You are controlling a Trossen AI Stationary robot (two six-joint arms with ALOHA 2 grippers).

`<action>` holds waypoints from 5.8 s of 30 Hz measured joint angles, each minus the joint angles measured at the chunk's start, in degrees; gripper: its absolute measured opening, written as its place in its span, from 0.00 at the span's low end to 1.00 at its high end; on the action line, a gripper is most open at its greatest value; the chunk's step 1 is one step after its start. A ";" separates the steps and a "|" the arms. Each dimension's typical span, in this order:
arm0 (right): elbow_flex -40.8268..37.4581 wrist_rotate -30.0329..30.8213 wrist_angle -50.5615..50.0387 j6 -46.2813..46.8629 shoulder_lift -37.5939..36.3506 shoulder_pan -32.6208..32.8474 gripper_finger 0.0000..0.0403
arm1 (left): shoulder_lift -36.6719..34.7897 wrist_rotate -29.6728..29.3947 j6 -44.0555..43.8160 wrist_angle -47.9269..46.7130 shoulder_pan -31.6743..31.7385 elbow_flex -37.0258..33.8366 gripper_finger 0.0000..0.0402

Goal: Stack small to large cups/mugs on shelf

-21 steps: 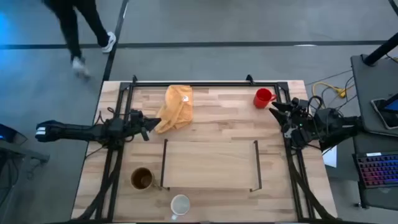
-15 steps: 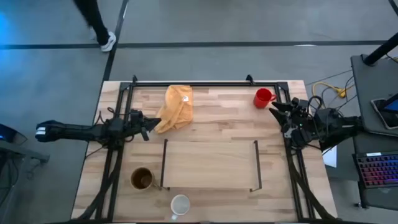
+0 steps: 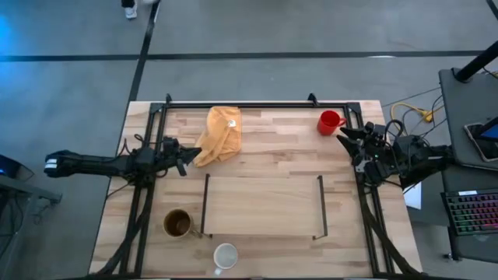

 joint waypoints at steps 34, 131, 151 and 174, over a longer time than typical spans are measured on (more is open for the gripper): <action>-0.02 -0.04 0.44 7.07 0.24 -0.02 0.53 | 0.00 0.01 0.01 -0.01 -0.01 0.00 0.00; 45.42 -34.74 -53.05 46.84 77.85 -62.94 0.53 | 0.02 3.09 -0.47 1.93 0.01 0.02 0.00; 31.02 -29.52 -40.17 70.57 74.47 -62.62 0.53 | 4.37 5.18 -6.06 2.21 -0.01 0.02 0.00; 30.84 -25.36 -37.90 64.41 80.15 -62.73 0.25 | 4.24 5.14 -6.26 2.48 -0.01 0.02 0.00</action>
